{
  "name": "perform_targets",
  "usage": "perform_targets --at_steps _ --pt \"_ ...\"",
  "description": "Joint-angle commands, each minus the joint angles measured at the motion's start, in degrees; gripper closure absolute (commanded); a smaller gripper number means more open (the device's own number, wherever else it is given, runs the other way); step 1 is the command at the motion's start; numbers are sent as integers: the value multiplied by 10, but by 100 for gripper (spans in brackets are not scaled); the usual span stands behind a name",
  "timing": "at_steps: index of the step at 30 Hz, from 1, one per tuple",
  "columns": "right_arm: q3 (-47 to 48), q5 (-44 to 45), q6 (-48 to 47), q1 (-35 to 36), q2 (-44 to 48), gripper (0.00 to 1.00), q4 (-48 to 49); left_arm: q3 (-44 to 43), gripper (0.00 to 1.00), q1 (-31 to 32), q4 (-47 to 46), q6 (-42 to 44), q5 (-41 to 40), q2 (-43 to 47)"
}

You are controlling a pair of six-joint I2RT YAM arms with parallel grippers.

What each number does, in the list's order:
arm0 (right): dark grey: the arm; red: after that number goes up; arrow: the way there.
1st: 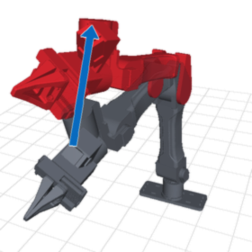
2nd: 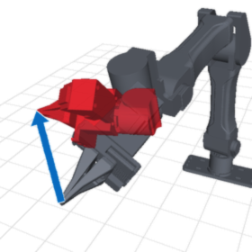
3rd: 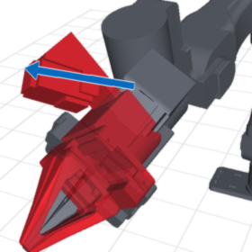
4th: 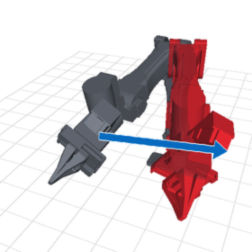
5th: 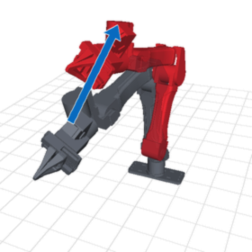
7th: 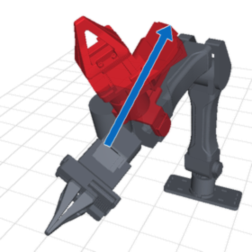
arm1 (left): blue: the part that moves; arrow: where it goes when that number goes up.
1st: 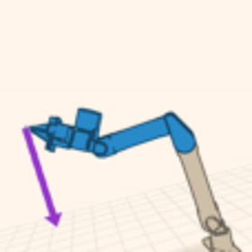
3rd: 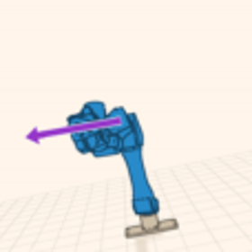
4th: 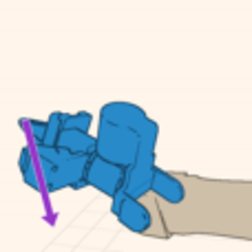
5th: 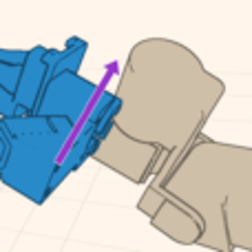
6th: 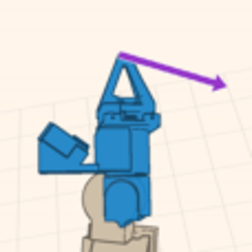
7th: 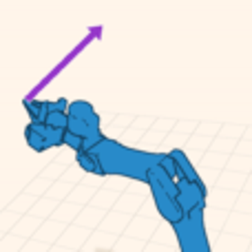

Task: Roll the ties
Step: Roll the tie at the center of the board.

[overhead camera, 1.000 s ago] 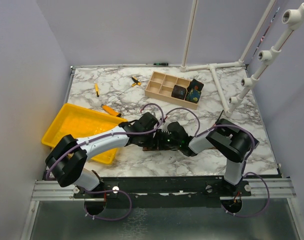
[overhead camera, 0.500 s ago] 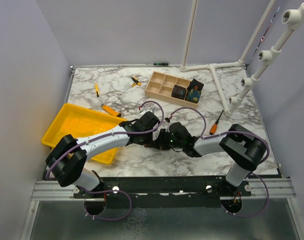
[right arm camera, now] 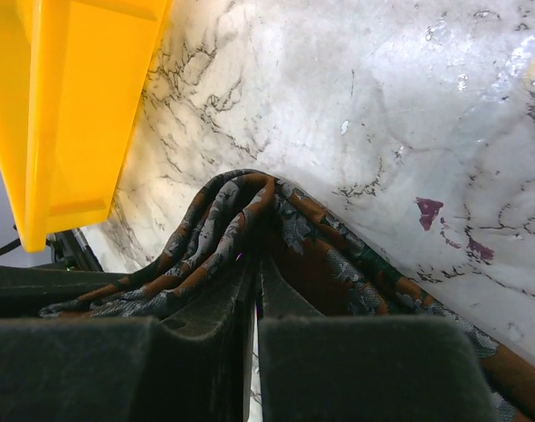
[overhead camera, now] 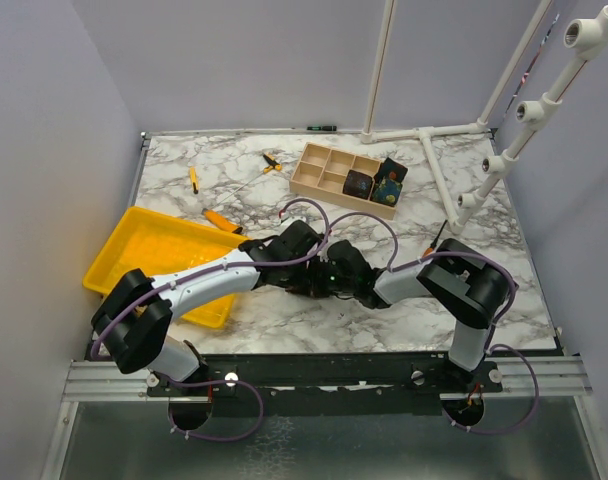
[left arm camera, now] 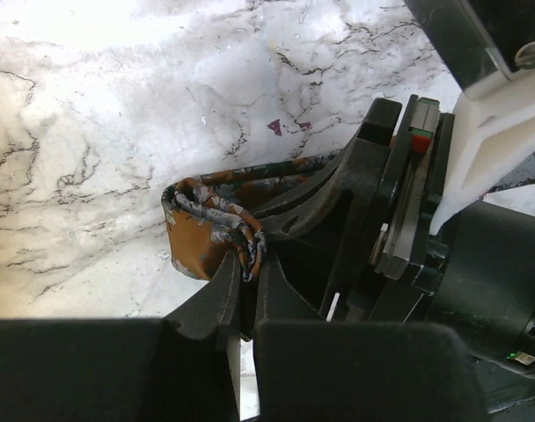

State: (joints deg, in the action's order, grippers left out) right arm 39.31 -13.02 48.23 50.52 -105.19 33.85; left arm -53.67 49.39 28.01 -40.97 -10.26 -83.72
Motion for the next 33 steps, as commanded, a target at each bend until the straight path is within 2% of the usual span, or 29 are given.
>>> perform_targets --at_steps 1,5,11,14,18,25,33 --pt "-13 -1 -7 3 0 93 -18 -17 100 5 5 3 -19 -4" --pt "-28 3 -12 3 14 92 -11 -23 100 5 12 7 -24 -13" --pt "-1 -21 -12 4 -34 93 23 -44 100 16 13 5 -17 -27" --pt "-11 -21 -13 3 -25 93 31 -46 100 19 14 6 -23 -31" --pt "-41 -4 -29 4 31 89 8 -44 100 19 18 10 -36 -39" --pt "-84 59 -62 3 153 73 -89 -59 100 23 46 22 -68 -51" --pt "-136 178 -63 -1 248 72 -164 -92 100 33 64 18 -93 -82"
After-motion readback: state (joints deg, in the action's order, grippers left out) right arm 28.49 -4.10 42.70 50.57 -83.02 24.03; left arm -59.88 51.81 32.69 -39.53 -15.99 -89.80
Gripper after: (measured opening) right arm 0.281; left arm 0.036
